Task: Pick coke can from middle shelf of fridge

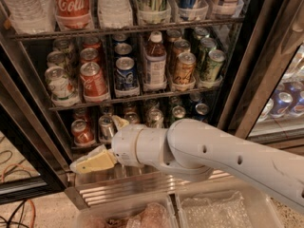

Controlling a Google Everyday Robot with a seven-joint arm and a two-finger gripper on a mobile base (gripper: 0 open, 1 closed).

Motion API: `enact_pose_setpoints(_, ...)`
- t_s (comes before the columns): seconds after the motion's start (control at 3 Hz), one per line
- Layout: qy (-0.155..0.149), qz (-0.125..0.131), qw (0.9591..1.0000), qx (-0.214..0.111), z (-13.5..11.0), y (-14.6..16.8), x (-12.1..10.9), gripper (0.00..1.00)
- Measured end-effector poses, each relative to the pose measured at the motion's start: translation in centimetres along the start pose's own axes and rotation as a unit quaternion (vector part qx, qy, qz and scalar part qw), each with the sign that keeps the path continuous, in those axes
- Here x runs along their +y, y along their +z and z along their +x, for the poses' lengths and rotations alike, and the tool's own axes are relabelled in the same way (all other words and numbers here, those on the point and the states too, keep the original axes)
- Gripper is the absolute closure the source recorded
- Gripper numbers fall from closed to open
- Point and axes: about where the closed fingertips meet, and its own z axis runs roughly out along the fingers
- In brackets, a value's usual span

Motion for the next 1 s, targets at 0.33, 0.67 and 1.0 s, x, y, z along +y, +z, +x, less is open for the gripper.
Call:
enact_pose_setpoints(0.33,0.029,0.036,0.9988,-0.014,-0.49,-0.22,-0.24,0.00)
enact_pose_setpoints(0.67,0.031,0.039,0.9986,-0.015,-0.54,-0.24,-0.27,0.00)
enact_pose_setpoints(1.0,0.033,0.045,0.9983,-0.018,-0.52,0.26,-0.61,0.00)
